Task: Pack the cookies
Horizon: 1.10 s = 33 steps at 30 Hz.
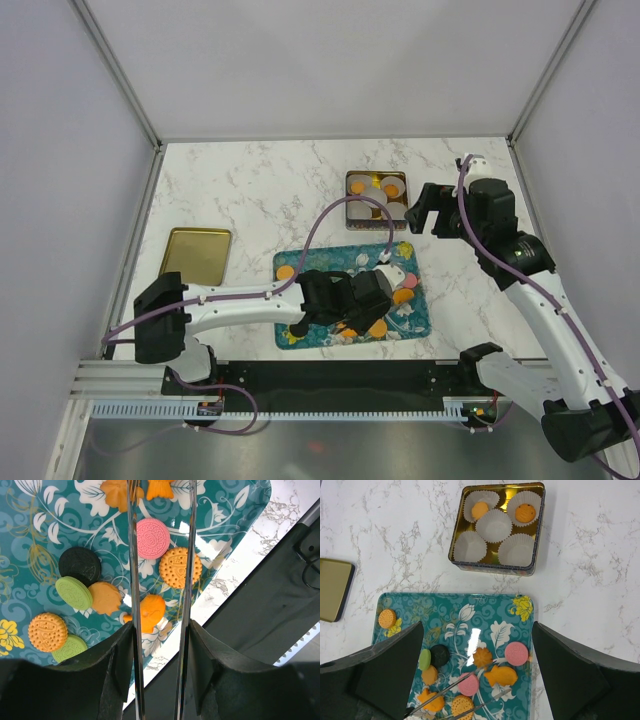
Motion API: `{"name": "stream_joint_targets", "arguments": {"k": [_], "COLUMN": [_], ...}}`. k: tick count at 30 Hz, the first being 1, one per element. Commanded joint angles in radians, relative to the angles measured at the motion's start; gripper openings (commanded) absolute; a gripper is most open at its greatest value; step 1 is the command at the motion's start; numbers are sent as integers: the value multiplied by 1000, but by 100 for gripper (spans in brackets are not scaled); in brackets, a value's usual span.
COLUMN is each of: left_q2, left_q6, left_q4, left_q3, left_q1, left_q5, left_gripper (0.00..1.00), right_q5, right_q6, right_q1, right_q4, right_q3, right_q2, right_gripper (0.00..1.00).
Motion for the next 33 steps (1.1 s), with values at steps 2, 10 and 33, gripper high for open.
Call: {"name": "stream_joint_targets", "arguments": {"k": [2,10,33], "left_q2": [16,45,-52], "left_q6": [50,60,66], "left_q4": [52,49,18], "left_q3": [49,52,80], "left_q1": [-9,-9,-7], "left_q5": [-4,-5,-22], "left_gripper": [52,52,36], "right_q5": [-3,-4,2], "right_q6": [4,4,-1], "right_q1": [-3,-3,-3], "right_q4": [21,21,20], "right_q3": [-1,-3,7], "right_q2": [-23,-25,-26], "right_gripper": [98,98,98]}}
